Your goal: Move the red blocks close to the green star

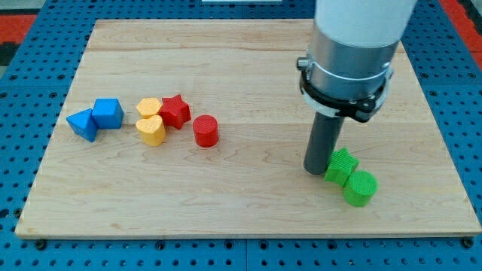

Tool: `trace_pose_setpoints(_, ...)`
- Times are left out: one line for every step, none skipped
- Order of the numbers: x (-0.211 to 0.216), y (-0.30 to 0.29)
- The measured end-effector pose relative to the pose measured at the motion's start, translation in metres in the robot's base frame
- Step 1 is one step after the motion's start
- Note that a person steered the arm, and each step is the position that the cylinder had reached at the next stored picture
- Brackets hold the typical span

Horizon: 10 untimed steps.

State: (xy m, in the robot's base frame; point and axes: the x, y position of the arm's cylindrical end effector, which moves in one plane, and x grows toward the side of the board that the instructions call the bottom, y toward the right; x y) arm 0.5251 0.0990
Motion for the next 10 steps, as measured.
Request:
trace_pose_setpoints(-0.027,-0.09)
trace_pose_setpoints(-0.005,-0.155)
trace_pose_setpoints(-0.004,-0.227)
trace_pose_setpoints(-0.035,-0.301)
trace_pose_setpoints(-0.086,-0.281)
trace_pose_setpoints(-0.077,-0.251)
trace_pose_setpoints(-0.071,-0.219)
trace_pose_setpoints(-0.059,-0.155)
trace_pose_setpoints(-0.032,-0.091)
trace_pose_setpoints(-0.026,-0.078)
